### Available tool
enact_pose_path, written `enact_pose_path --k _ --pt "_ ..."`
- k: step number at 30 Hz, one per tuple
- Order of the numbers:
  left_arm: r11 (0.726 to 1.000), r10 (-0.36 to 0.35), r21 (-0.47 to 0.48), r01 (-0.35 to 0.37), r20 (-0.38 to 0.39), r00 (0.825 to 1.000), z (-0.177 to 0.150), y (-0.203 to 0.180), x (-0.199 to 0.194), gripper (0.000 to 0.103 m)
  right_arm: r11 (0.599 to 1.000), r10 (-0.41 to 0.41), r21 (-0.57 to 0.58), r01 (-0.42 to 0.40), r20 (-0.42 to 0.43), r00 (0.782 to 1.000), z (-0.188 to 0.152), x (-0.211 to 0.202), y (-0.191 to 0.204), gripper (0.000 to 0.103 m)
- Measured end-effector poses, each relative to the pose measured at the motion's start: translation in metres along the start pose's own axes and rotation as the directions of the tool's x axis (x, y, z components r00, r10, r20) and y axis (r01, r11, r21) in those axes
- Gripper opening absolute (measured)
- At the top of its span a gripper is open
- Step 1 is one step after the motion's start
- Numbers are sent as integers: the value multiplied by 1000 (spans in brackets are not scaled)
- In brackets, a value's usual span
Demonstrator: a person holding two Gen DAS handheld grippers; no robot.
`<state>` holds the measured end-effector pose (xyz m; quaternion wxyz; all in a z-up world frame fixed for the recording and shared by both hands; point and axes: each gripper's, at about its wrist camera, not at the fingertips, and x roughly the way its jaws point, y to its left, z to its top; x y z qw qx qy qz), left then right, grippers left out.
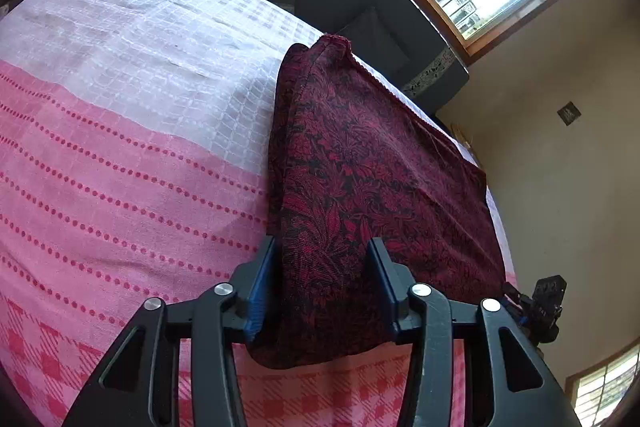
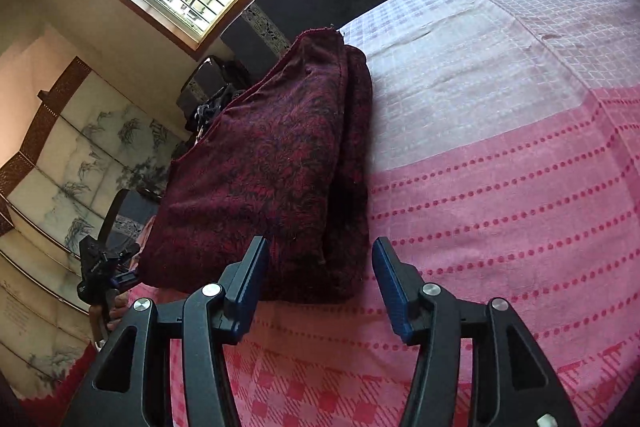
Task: Fold small clothes
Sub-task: 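Grip the folded edge with both tools and straighten the folded sweater, then grasp the folded edge of the sweater with the right tool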
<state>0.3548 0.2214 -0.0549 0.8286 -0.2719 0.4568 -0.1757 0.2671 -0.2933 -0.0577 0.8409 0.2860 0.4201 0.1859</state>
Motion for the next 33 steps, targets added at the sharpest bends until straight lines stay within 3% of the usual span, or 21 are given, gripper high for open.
enact_pose_path --k 2,3,4,5,11,14,18,20,23,26,28,29,31,33 --pt "999 31 28 -31 -8 999 -1 -4 3 26 1000 13 3 -13 -11 1000 0 4 2 41" --pt "998 41 47 -41 -8 999 -1 -7 2 18 1000 7 -2 -7 -20 1000 0 6 3 35" --pt "997 44 57 -43 -10 999 -2 -9 1 10 1000 4 -1 -4 -32 999 1 7 4 20" --pt "997 42 59 -40 -17 999 -2 -9 0 9 1000 5 5 -5 -41 999 0 7 4 16" --pt "983 92 165 -80 -67 994 -10 -10 -8 8 1000 -9 -30 6 -95 995 0 -9 5 7" --pt "980 110 175 -91 -103 988 -15 2 1 8 996 -62 -73 52 -140 988 -2 -6 -2 7" --pt "982 89 171 -79 -49 995 -16 1 -3 9 997 -58 -54 50 -148 987 -1 0 -9 6" --pt "976 116 189 -108 -29 993 -17 -6 -7 13 997 -71 -42 67 -111 991 1 -5 -5 11" --pt "968 141 203 -145 32 989 -16 -19 -23 31 979 -176 -104 173 -15 984 3 -23 20 14" --pt "979 77 178 -104 152 985 -18 -31 -52 55 957 -150 -239 165 79 985 1 -37 71 14" --pt "982 39 173 -77 209 977 -21 -44 -58 60 942 -69 -324 86 65 996 -4 -29 109 14" --pt "979 23 193 -64 206 978 -21 -53 -53 60 935 -33 -353 42 33 999 -7 -17 126 13" --pt "967 55 236 -99 186 981 -22 -68 -32 60 919 16 -392 -34 -50 999 -15 16 155 9" --pt "959 71 261 -108 149 986 -23 -76 -8 59 902 6 -429 -49 -102 995 -25 52 178 8"
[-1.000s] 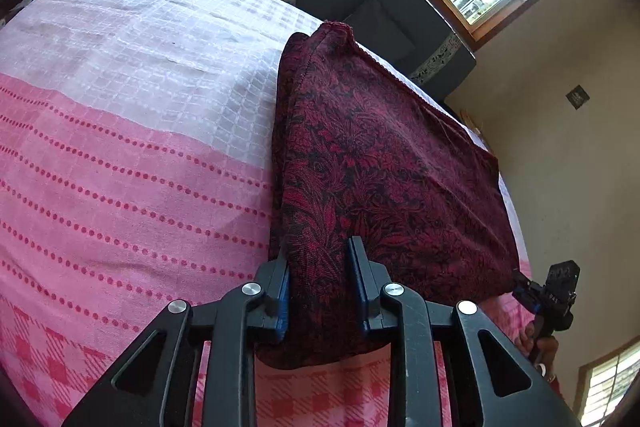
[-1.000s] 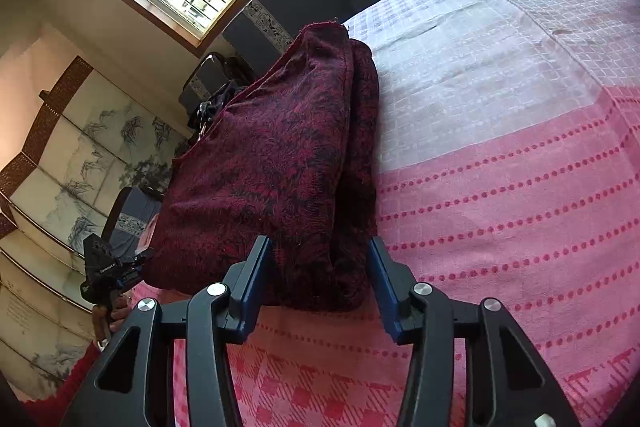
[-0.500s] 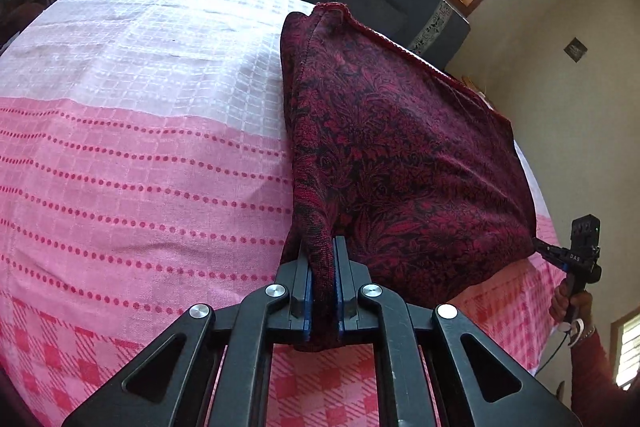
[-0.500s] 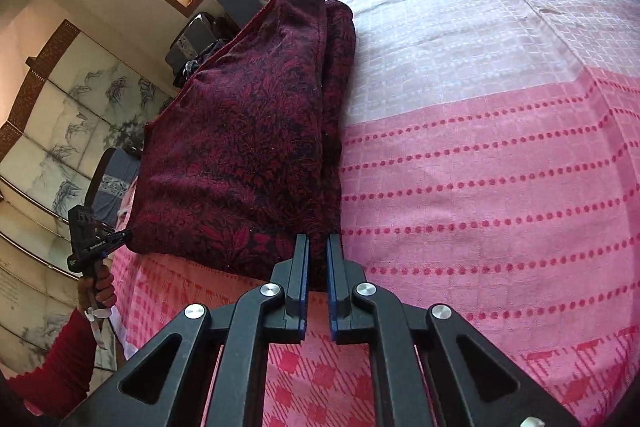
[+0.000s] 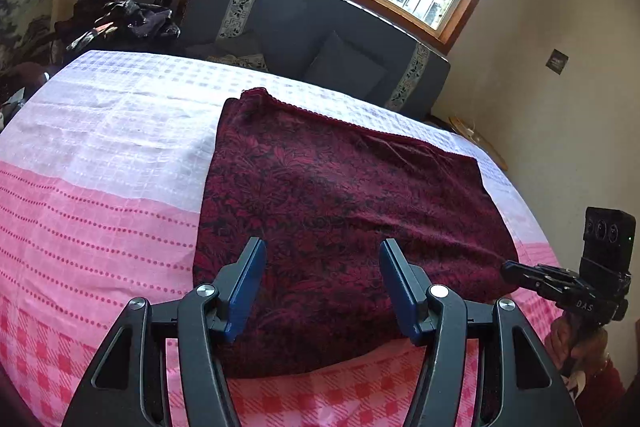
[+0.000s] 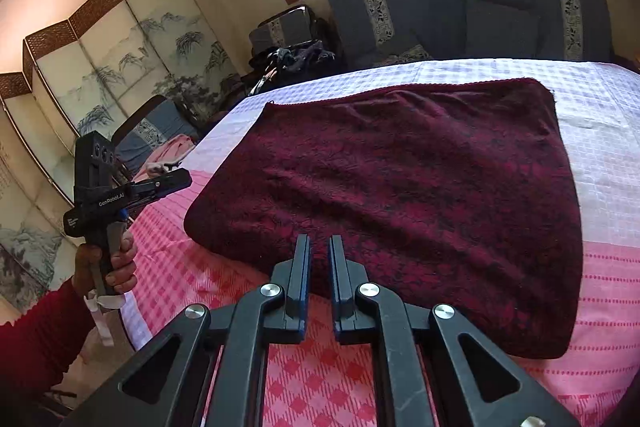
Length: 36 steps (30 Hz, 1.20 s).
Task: Fold small clothes
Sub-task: 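Grasp the folded edge of the sweater with the right tool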
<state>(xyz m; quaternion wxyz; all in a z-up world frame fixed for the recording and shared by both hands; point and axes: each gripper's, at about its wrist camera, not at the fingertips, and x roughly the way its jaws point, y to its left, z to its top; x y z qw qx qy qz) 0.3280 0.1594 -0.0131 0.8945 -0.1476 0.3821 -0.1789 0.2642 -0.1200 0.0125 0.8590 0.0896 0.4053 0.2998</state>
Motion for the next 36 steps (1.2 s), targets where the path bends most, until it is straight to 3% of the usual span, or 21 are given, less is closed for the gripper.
enact_pose_path --k 5,7,12,13,16,21,28,30,33,36 --pt "999 39 -15 -40 -71 997 -12 11 37 59 1000 -4 25 6 -93 996 -10 64 12 8" --pt "999 7 -53 -11 -69 998 -16 20 38 59 998 -12 56 22 -163 987 -25 82 4 7" --pt "998 -12 -64 9 -53 999 -8 18 28 59 995 35 94 -18 -186 982 -25 78 -9 2" --pt "999 -19 -51 18 -32 999 -3 12 23 59 995 51 89 -36 -172 984 -22 72 -9 6" --pt "999 -36 -23 37 23 999 18 -3 11 59 996 42 82 -35 -93 995 -7 46 -17 7" --pt "1000 -24 -17 25 41 999 56 -8 40 59 981 -64 182 63 -4 998 34 15 -84 8" --pt "993 -5 -116 8 32 999 91 17 93 59 941 -119 321 110 8 993 102 20 -188 9" --pt "990 36 -133 -33 19 999 97 29 107 59 938 -142 317 138 -10 990 109 30 -202 9" --pt "976 33 -213 -33 -4 999 93 54 122 59 907 -248 324 270 -108 963 105 52 -225 2" --pt "971 17 -240 -14 10 1000 84 67 127 55 900 -237 355 254 -91 967 92 59 -233 0"
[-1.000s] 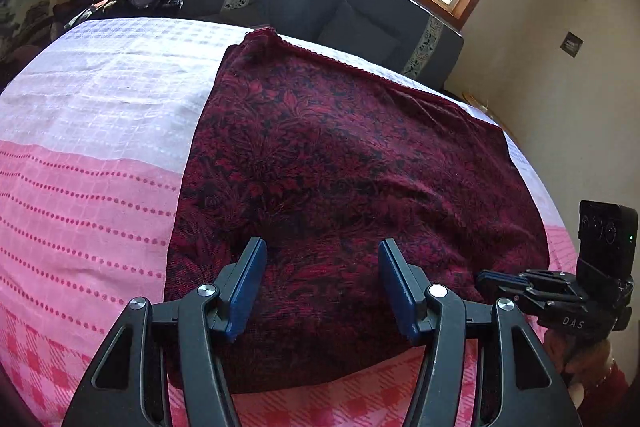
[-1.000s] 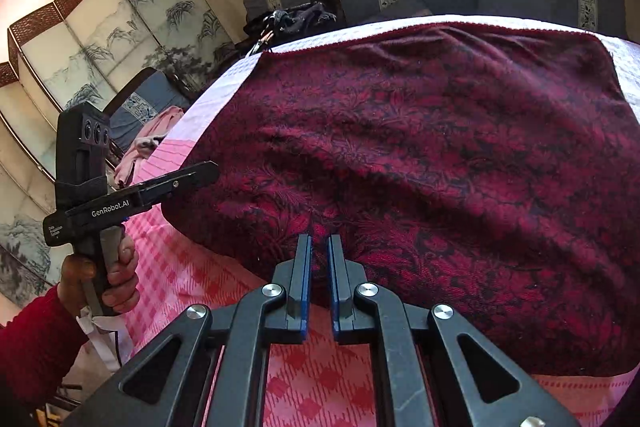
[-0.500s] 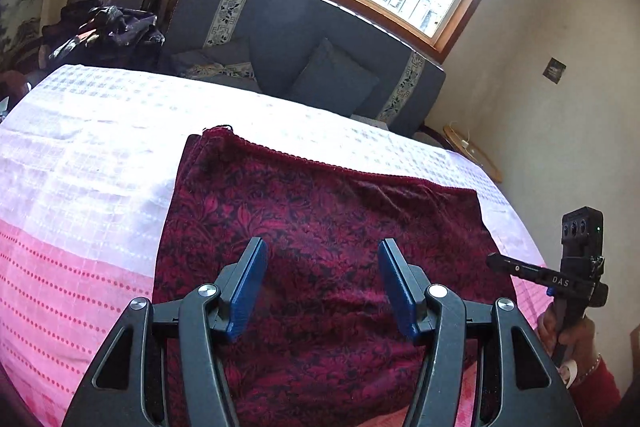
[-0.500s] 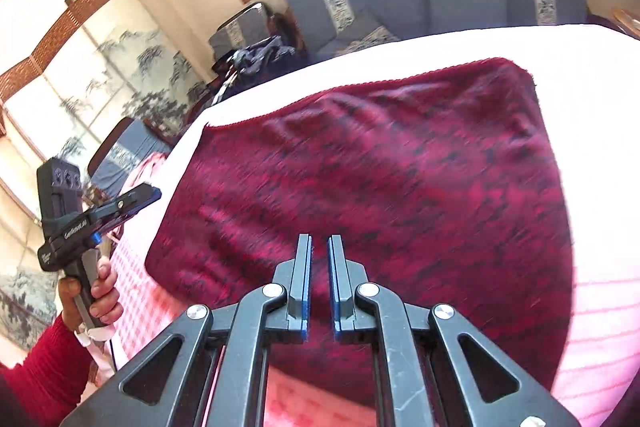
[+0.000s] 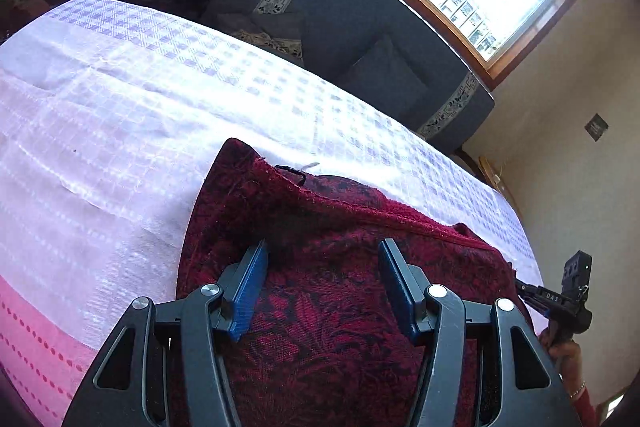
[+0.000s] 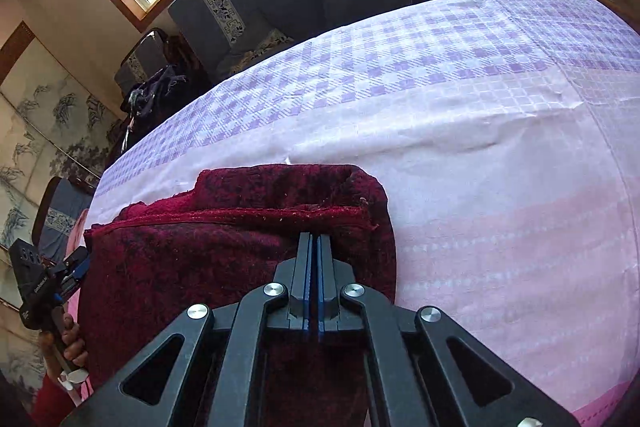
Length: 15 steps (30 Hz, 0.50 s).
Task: Fold small clothes
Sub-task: 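Grasp the folded edge of the sweater with the right tool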
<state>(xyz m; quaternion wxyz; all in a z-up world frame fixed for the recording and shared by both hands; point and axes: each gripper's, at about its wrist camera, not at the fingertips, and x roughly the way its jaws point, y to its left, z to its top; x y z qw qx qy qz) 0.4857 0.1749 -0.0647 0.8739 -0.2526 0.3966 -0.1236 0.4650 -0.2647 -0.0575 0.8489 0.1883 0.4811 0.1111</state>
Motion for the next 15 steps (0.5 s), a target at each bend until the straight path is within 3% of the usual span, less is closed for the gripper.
enact_pose_path --k 4,7,9,12,13,15 --pt "1000 15 14 -15 4 1000 -4 0 2 50 1000 -24 -16 24 -2 1000 0 1 1 0" --pt "998 -13 -59 13 -8 1000 0 13 6 38 990 -104 -90 104 3 995 -5 1 16 0" --pt "995 -37 -92 36 -9 999 0 19 5 37 981 -146 -125 145 4 989 -6 1 23 0" --pt "996 -36 -83 34 -13 999 2 18 2 37 990 -121 -77 120 -17 992 -1 -5 17 0" --pt "997 -29 -76 28 -5 1000 3 14 -3 37 993 -106 -49 106 -1 994 0 -12 15 0" --pt "998 -27 -61 29 36 999 7 7 -19 37 995 -94 -32 97 94 991 -3 -40 20 10"
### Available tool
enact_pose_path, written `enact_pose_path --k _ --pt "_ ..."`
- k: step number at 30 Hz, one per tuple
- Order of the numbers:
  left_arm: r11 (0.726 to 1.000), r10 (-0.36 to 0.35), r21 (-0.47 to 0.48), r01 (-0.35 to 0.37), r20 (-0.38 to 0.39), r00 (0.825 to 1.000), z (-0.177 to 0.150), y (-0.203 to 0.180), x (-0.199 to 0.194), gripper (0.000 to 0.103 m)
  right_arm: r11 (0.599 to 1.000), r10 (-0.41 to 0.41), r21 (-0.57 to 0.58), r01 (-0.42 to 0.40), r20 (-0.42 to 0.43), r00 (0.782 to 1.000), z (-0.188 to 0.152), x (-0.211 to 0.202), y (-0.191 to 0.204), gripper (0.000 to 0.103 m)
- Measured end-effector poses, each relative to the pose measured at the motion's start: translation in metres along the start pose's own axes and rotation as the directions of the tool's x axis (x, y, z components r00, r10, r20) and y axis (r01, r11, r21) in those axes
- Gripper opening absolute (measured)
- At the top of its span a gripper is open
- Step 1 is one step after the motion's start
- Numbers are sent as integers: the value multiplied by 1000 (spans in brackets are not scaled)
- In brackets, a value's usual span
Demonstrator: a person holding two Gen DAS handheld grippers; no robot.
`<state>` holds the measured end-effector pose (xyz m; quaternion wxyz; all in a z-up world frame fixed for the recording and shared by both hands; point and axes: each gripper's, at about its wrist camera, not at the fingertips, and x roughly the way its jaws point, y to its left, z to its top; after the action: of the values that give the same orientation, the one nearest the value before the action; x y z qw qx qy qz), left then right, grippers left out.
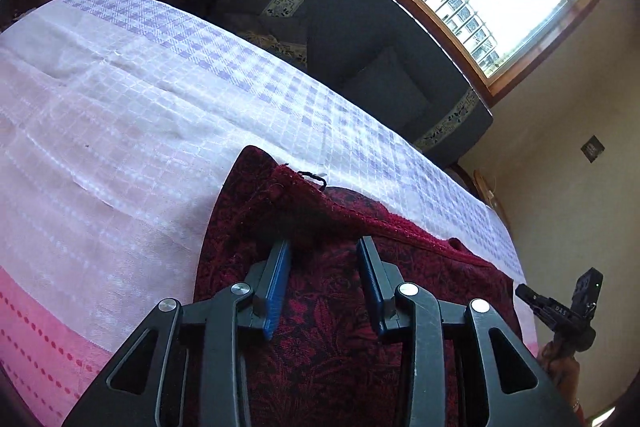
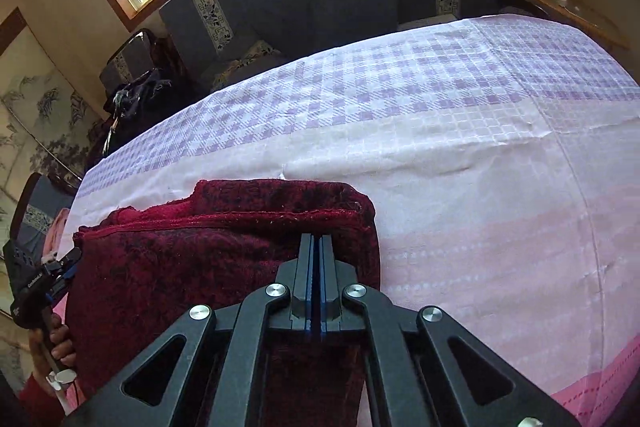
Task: Fold small clothes
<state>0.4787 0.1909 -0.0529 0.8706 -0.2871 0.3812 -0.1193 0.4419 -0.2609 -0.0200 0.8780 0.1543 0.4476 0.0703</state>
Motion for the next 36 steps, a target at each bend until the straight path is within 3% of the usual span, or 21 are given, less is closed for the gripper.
enact_pose_path --k 3,4,8,9,12,17,19,22,25,27,30,36 --pt "999 -9 34 9 23 1000 8 -7 -25 43 994 104 -42 -99 136 985 -11 -50 16 11" --pt "999 -1 48 0 21 1000 11 -8 -32 52 988 148 -66 -139 147 978 -20 -62 23 12" --pt "980 79 183 -75 -17 997 23 -9 -49 66 960 253 -160 -230 146 956 -72 -94 52 16" --pt "978 76 199 -63 -60 995 23 -5 -47 71 953 272 -179 -246 138 953 -87 -98 57 17" --pt "984 45 177 -7 -208 977 20 15 -32 71 942 279 -226 -248 113 954 -129 -99 71 21" --pt "984 -69 138 116 -303 950 12 35 -16 71 934 288 -239 -267 58 956 -168 -88 83 22" --pt "985 -69 128 118 -332 941 9 43 -7 71 931 297 -239 -277 52 954 -172 -86 88 22" --pt "972 -149 119 201 -345 927 7 51 -4 69 928 316 -228 -296 56 947 -173 -86 93 23" --pt "951 -262 60 304 -366 893 8 63 0 67 922 339 -217 -320 59 939 -170 -85 98 25" --pt "949 -276 40 314 -378 884 11 64 6 53 916 362 -208 -342 62 930 -171 -85 102 26" --pt "947 -280 33 320 -402 872 12 53 21 46 903 401 -196 -382 67 914 -170 -83 110 28" --pt "969 -188 77 235 -384 904 8 33 17 26 898 397 -227 -376 50 917 -165 -73 132 31"
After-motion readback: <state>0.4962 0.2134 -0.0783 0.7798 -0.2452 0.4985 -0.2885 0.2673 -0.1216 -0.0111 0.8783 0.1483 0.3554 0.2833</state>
